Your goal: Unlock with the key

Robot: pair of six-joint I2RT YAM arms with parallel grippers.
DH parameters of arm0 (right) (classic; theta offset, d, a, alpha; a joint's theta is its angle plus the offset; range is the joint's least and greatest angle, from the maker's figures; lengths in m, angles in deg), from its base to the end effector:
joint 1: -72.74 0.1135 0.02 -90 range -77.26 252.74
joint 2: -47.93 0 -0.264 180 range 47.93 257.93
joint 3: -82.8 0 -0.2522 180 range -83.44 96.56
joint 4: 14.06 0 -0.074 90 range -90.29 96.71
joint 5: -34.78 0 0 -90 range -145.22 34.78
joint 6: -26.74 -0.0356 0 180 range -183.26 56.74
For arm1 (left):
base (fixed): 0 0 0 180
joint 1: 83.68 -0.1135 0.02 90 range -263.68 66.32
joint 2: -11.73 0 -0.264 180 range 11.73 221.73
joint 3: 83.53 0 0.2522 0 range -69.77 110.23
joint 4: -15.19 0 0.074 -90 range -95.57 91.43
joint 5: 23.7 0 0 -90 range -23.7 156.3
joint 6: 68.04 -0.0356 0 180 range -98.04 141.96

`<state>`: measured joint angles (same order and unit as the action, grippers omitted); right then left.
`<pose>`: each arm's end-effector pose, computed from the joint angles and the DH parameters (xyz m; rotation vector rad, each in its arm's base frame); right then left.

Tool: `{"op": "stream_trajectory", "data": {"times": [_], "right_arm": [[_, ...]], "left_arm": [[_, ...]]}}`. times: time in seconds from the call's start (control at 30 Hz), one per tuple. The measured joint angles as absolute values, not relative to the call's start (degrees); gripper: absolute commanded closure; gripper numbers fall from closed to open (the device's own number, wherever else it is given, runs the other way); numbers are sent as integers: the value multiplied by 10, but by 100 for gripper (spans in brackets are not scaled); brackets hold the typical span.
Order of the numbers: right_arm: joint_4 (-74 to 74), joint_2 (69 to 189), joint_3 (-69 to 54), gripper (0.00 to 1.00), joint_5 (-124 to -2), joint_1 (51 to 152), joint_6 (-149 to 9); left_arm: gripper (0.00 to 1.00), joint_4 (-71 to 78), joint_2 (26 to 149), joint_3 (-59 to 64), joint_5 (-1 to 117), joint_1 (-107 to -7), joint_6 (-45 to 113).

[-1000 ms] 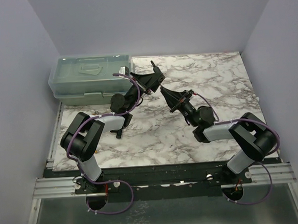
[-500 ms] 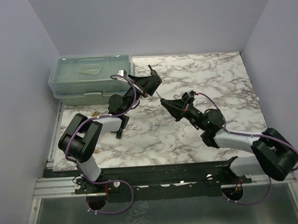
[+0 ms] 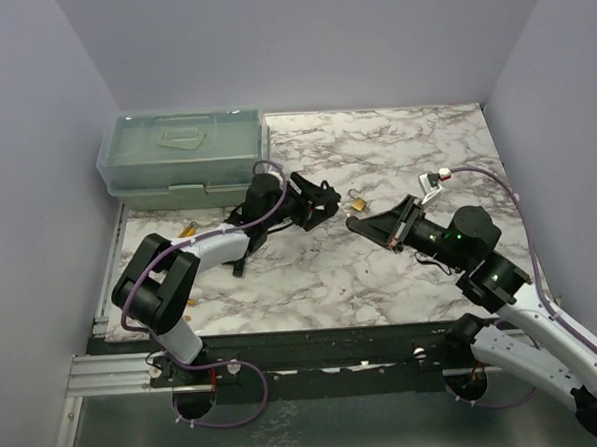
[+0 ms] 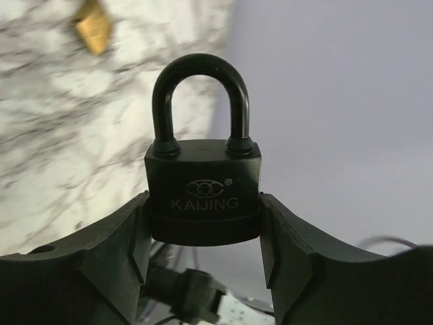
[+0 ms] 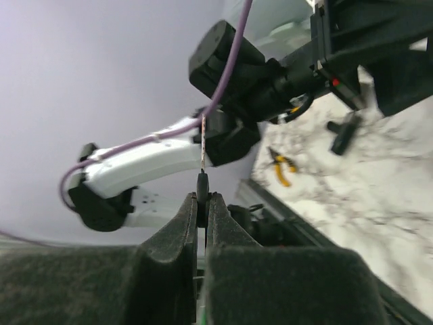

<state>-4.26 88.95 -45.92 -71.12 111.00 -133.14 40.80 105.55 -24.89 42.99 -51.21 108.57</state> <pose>0.1331 0.1174 0.3326 0.2495 1.8220 1.6356 0.2868 -0.1992 0.2139 -0.6309 2.0411 -1.7540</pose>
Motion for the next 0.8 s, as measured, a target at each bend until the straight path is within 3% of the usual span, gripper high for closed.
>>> {"op": "stream_trajectory", "data": {"times": [0.1, 0.2, 0.43, 0.8], "right_arm": [[60, 871, -426, 100, -688, 1110, -1231], [119, 866, -424, 100, -679, 1110, -1166], [178, 868, -461, 100, -670, 1110, -1098], [208, 863, -462, 100, -638, 1110, -1057]], "left_arm": [[100, 172, 1065, -153, 460, -477, 1014], [100, 44, 1077, -95, 490, -447, 973], [99, -117, 1148, -77, 554, -420, 932], [38, -164, 1166, -56, 596, -410, 921]]}}
